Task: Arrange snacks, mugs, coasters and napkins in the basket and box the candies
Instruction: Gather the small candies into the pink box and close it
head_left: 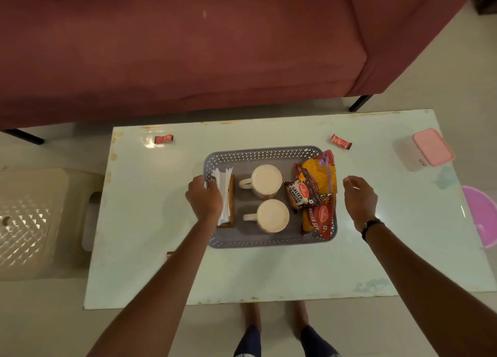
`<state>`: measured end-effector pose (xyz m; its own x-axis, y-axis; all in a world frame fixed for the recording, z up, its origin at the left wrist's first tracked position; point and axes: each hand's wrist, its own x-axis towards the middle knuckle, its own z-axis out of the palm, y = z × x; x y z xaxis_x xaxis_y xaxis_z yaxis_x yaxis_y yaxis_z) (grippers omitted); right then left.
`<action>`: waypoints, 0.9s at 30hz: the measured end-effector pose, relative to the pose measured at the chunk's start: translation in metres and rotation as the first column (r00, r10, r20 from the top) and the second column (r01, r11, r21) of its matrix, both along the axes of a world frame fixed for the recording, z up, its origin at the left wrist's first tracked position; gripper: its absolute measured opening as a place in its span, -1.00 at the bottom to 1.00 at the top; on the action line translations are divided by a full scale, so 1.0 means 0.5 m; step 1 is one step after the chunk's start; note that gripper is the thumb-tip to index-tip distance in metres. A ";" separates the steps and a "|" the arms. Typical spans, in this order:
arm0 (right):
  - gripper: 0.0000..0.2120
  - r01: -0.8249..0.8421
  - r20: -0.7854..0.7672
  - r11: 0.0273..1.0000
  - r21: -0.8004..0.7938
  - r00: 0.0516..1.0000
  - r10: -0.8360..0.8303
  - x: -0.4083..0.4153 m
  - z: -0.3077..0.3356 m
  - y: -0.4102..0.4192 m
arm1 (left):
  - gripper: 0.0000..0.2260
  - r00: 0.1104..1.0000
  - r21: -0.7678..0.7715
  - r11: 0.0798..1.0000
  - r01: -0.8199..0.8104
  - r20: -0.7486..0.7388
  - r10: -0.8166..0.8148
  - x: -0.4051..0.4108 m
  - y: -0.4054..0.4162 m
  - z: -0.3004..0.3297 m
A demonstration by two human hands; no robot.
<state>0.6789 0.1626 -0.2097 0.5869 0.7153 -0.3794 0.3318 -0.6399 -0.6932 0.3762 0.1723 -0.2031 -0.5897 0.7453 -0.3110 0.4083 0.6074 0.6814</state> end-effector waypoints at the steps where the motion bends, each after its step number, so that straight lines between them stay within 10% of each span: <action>1: -0.72 -0.004 0.025 0.999 0.046 1.000 0.003 0.005 0.004 0.003 | -0.73 0.999 0.047 0.998 0.029 0.018 -0.030 0.022 0.008 0.009; 15: -0.67 -0.237 0.366 0.959 0.157 0.916 0.167 0.318 -0.002 0.092 | -0.81 0.811 0.243 0.889 0.389 0.367 -0.456 0.519 0.096 0.065; 27: -0.22 -0.415 0.474 0.903 -0.111 0.776 0.415 0.567 -0.116 0.184 | -0.77 0.685 0.030 0.937 0.349 0.674 -0.277 0.869 0.103 -0.055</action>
